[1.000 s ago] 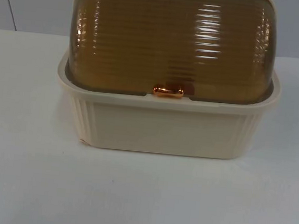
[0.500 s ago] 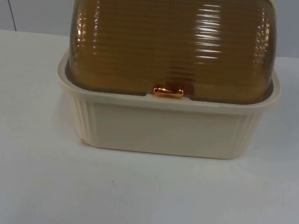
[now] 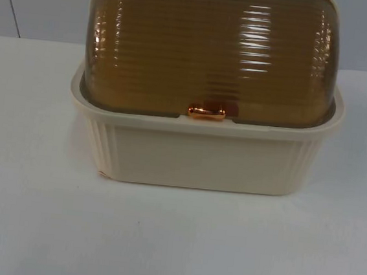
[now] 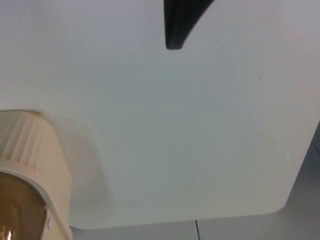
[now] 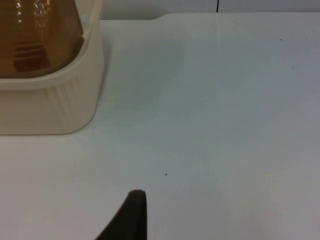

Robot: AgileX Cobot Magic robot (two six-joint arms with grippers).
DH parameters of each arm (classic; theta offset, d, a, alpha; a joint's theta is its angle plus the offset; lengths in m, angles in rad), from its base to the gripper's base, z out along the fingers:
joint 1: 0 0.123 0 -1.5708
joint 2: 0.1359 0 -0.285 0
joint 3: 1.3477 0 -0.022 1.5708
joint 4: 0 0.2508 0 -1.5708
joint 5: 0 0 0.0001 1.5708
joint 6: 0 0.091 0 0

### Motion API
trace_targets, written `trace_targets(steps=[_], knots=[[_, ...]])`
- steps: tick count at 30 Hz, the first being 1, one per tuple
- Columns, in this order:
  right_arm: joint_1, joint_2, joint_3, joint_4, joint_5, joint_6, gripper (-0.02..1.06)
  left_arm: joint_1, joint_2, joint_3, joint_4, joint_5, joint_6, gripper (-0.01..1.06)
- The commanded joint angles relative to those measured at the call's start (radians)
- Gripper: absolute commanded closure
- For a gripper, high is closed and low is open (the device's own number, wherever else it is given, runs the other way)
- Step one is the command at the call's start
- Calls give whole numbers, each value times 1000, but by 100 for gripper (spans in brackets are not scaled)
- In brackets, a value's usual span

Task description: Open the box lid with the left hand, place the block into the box with the right hand, then close the box lid with the left hand.

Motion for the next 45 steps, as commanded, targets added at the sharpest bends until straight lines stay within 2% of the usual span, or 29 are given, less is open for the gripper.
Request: trace_targets(steps=[1, 45], knots=[[4, -3, 7, 2, -13, 3, -1, -4, -3, 4, -2, 2, 0, 0], [4, -3, 7, 2, -13, 3, -1, -4, -3, 4, -30, 2, 0, 0]])
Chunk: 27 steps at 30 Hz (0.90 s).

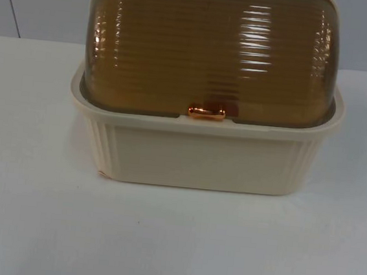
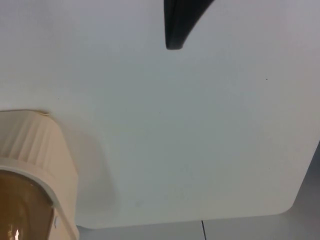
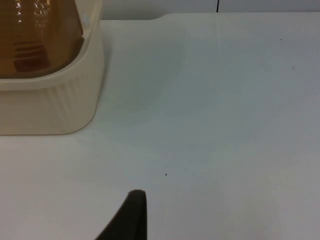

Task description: Open the box lid with the left hand, place the block into the box with the right hand, then close the box lid with the left hand.

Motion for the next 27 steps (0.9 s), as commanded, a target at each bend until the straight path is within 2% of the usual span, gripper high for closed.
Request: trace_targets(steps=[1, 27], knots=[[4, -3, 7, 2, -13, 3, -1, -4, -3, 4, -13, 2, 0, 0], [4, -3, 7, 2, -13, 5, -1, -4, -3, 4, -13, 2, 0, 0]])
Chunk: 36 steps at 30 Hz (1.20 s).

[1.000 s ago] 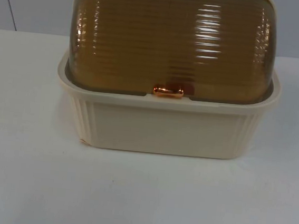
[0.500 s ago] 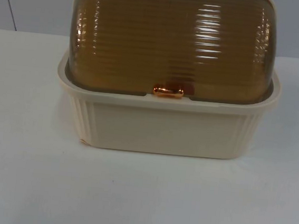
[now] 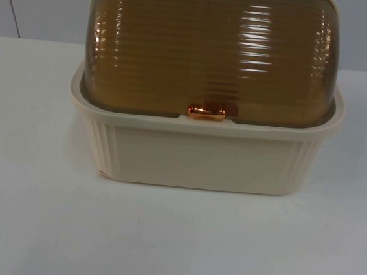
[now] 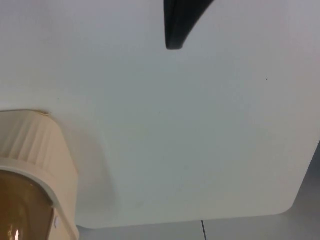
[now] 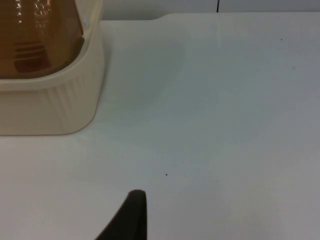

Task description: Open the box lid with the left hand, place the block into the box with the right hand, then close the box lid with the left hand.

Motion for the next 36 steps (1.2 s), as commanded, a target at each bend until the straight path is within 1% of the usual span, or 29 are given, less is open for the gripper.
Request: trace_targets(steps=[1, 28, 33, 36], knots=[[4, -3, 7, 0, -13, 3, -1, -4, -3, 4, -13, 2, 0, 0], [4, -3, 7, 0, -13, 3, -1, -2, -3, 4, -13, 2, 0, 0], [4, -3, 7, 0, -13, 3, -1, 63, -3, 4, -13, 2, 0, 0], [4, -3, 7, 0, -13, 3, -1, 47, -3, 4, -13, 2, 0, 0]])
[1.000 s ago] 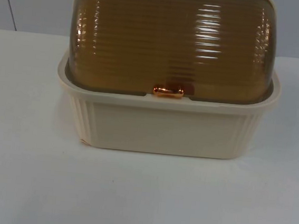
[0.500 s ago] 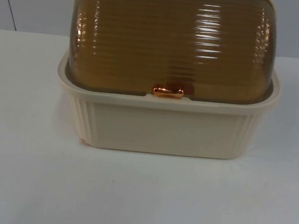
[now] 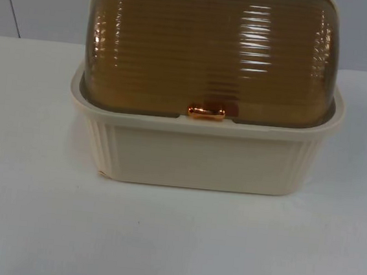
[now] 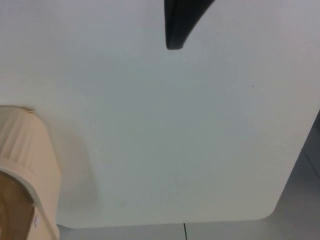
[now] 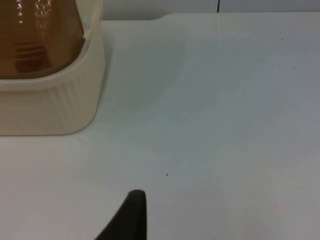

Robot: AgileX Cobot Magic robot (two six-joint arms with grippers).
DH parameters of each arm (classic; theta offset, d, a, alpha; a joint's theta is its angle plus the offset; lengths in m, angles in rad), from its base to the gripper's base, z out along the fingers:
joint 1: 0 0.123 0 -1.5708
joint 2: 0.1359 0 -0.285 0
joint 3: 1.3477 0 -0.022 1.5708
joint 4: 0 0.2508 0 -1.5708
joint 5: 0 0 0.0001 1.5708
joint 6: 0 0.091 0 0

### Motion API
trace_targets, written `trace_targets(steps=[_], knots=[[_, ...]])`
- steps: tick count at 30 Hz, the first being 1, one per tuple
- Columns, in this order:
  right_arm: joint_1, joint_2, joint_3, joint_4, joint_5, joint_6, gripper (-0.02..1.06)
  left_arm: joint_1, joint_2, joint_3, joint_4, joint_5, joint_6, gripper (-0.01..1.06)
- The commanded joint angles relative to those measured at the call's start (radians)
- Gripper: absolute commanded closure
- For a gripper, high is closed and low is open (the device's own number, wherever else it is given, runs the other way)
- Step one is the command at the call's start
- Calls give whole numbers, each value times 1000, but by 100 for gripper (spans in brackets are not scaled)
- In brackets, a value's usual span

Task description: Open the box lid with the left hand, place the block into the box with the right hand, then close the box lid with the left hand.

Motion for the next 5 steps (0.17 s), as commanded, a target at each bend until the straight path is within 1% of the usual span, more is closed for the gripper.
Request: trace_targets(steps=[1, 5], knots=[[4, -3, 7, -2, -11, 3, -1, -20, -3, 4, -11, 2, 0, 0], [4, -3, 7, -2, -11, 3, -1, -27, -3, 4, -11, 2, 0, 0]])
